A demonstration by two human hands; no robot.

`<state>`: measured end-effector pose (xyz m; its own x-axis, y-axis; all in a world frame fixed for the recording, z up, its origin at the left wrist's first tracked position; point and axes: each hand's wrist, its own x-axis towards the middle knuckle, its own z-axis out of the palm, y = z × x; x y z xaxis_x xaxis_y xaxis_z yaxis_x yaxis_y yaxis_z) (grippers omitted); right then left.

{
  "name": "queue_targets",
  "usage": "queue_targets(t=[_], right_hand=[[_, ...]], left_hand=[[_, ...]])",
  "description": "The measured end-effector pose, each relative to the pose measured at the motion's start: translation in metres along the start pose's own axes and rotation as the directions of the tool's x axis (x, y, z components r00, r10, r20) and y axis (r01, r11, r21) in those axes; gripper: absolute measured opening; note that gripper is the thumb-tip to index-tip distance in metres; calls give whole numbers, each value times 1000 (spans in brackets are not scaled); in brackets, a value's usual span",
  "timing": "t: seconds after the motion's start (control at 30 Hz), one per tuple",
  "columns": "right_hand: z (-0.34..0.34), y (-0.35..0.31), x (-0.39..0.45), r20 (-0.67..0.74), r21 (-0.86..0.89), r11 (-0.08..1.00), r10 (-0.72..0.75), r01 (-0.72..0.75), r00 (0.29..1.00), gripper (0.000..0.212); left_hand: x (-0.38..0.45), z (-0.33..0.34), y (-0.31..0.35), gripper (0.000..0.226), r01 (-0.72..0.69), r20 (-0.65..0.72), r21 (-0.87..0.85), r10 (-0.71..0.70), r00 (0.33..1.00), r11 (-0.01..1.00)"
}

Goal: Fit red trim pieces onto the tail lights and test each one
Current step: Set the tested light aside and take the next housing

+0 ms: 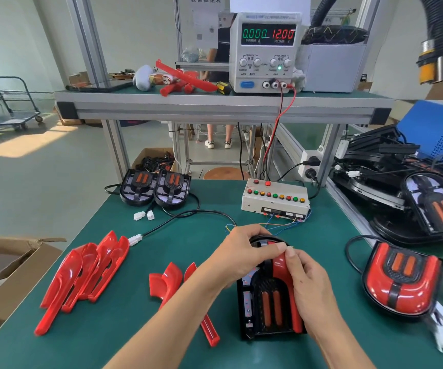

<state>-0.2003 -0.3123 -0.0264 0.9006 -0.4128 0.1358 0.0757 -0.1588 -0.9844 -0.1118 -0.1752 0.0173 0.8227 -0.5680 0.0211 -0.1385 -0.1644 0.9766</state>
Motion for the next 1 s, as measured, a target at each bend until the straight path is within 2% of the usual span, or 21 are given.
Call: queue_targets(t=[0.13,0.3,0.5,0.83,1.0], right_hand=[[-2,4,0,-2,11,1000,11,-11,1000,36],[-2,4,1,30,51,998,25,-26,999,37],[-2,1,1,90,79,997,1,-8,996,35],[-1,3,3,82,5,998,-58,57,995,44],[-14,7,-1,181,56,998,-21,11,983,41]], left_hand=[[-1,-9,4,42,43,115,-37,-38,993,998],[-3,-5,0,28,84,46,-98,-80,996,992],[-6,1,1,29,76,13,-126,-75,997,989],[-6,2,0,26,44,-20,-12,-44,999,999],[-3,-1,-5,41,75,-7,-73,-75,997,995]])
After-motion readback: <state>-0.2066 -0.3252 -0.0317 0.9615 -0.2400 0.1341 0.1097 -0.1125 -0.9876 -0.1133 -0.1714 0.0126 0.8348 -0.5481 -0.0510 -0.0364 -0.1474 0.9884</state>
